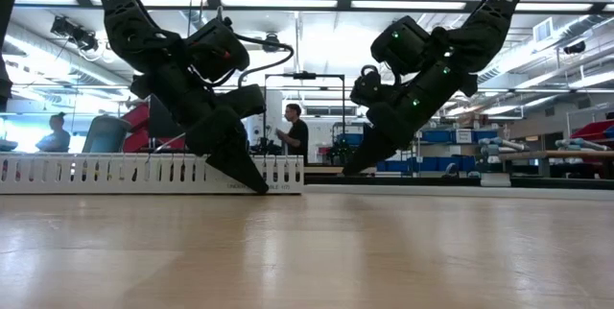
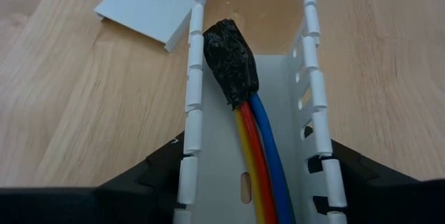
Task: Ziptie cables
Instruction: Close the white cable duct using the cover
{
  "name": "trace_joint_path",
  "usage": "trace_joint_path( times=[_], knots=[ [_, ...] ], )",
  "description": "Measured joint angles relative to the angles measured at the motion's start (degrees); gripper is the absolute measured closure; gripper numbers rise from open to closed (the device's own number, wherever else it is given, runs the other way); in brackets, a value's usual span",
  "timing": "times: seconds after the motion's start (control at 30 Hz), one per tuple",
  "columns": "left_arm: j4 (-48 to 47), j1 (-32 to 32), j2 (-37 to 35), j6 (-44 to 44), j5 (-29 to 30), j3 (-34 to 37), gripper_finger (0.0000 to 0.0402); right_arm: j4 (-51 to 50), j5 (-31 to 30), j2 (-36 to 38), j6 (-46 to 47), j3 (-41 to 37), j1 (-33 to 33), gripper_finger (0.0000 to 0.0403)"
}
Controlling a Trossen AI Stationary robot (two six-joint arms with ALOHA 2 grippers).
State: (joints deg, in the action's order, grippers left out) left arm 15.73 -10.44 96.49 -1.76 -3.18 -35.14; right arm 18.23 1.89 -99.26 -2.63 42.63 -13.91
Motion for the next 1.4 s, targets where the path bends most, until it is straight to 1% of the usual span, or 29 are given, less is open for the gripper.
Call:
trace_joint_path(
  times=[0.27, 0.37, 0.43, 0.53, 0.7, 0.8, 0.87, 0.97, 1.03, 1.13, 1.23, 1.3, 1.4],
  knots=[
    [0.2, 0.0, 0.0, 0.0, 0.0, 0.0, 0.0182, 0.0, -0.3, 0.0, 0.0, 0.0, -0.2, 0.0084],
    [0.5, 0.0, 0.0, -0.1, 0.0, 0.0, 0.0182, 0.0, -0.3, 0.0, -0.5, 0.0, -0.2, 0.005],
    [0.8, 0.0, 0.1, -0.1, 0.0, 0.1, 0.0182, 0.0, -0.3, 0.0, -0.5, 0.0, -0.1, 0.0038],
    [0.9, 0.0, 0.1, -0.1, 0.0, 0.1, 0.0182, 0.0, -0.3, 0.0, -0.5, 0.0, 0.1, 0.0033],
    [0.9, 0.0, 0.1, -0.2, 0.0, 0.1, 0.0182, -0.3, -0.7, 0.0, 2.7, 0.1, 0.9, 0.0045],
    [1.0, 0.0, 0.1, -0.2, 0.0, 0.1, 0.0182, -0.9, -4.6, 0.0, -0.6, 0.1, 1.9, 0.0055],
    [1.0, 0.0, 0.1, -0.2, 0.0, 0.1, 0.0182, -0.7, -5.8, 0.0, -0.3, 0.1, 1.8, 0.006],
    [1.0, 0.0, 0.1, -0.3, 0.0, 0.1, 0.0182, -0.5, -5.7, -0.1, 0.1, 0.1, 1.6, 0.0064],
    [1.0, 0.0, 0.1, -0.3, 0.0, 0.1, 0.0182, -0.1, -6.2, -1.6, -0.1, 0.3, 1.6, 0.0066],
    [1.0, 0.0, 0.1, -0.4, 0.0, 0.0, 0.0182, 0.7, -4.2, -4.0, 2.0, 0.1, 1.7, 0.0068],
    [1.0, 0.0, 0.1, -0.5, 0.0, 0.0, 0.0182, 1.7, -6.0, -5.2, 1.4, 0.3, 1.8, 0.0068],
    [1.0, 0.0, 0.1, -0.5, 0.0, 0.0, 0.0182, 3.0, -5.7, -5.4, 2.9, 0.2, 1.4, 0.0068],
    [1.0, 0.0, 0.1, -0.5, 0.0, 0.0, 0.0182, 3.4, -5.0, -5.4, 2.7, 0.2, 1.3, 0.0067]
  ],
)
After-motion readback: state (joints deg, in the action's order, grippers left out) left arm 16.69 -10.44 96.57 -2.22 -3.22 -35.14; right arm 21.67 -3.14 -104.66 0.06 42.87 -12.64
